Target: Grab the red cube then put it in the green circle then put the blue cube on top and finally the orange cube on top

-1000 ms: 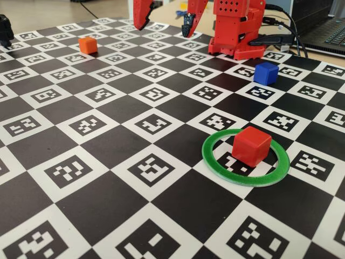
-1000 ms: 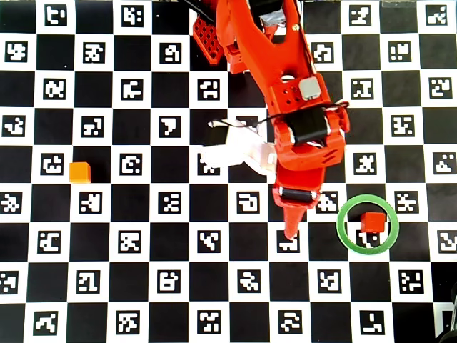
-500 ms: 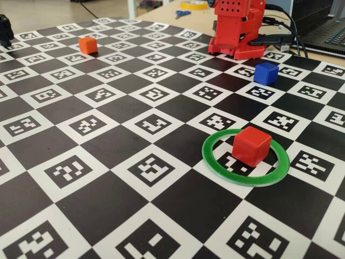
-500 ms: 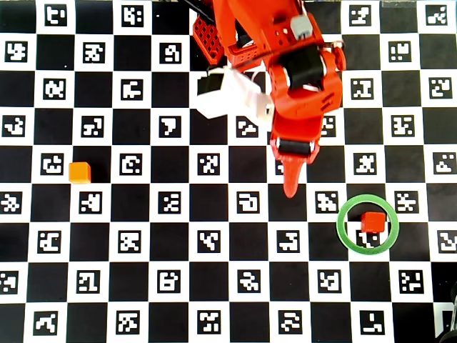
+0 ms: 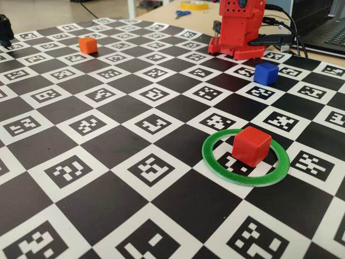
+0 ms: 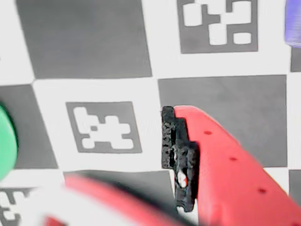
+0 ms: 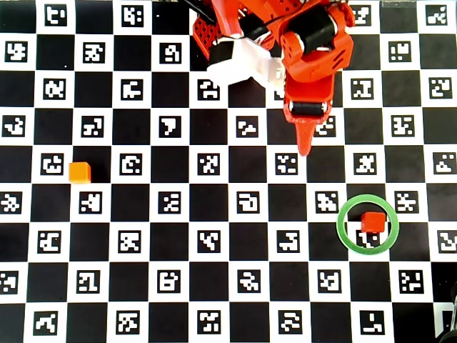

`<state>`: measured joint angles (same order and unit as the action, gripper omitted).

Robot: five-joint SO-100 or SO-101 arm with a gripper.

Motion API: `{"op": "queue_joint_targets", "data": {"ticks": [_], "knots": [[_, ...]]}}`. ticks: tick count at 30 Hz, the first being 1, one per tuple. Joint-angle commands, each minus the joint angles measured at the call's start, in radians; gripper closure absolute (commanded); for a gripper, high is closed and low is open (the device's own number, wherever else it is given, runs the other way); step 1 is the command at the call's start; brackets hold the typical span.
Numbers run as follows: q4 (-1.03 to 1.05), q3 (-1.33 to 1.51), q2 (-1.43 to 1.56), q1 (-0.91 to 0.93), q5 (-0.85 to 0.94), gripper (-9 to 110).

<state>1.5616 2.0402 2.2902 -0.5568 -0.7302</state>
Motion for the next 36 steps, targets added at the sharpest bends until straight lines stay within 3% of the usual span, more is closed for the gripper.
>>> {"op": "queue_joint_targets", "data": {"ticks": [1, 7, 17, 28, 36], "knots": [[0.011, 0.025, 0.081, -0.058, -0.055, 71], [0.037, 0.063, 0.141, -0.184, -0.098, 71], [-0.015, 0.146, 0.132, -0.405, -0.225, 54], [0.026, 0.08, 0.055, -0.491, -0.241, 47], [-0.147, 0.221, 0.023, -0.506, -0.176, 47]]}}
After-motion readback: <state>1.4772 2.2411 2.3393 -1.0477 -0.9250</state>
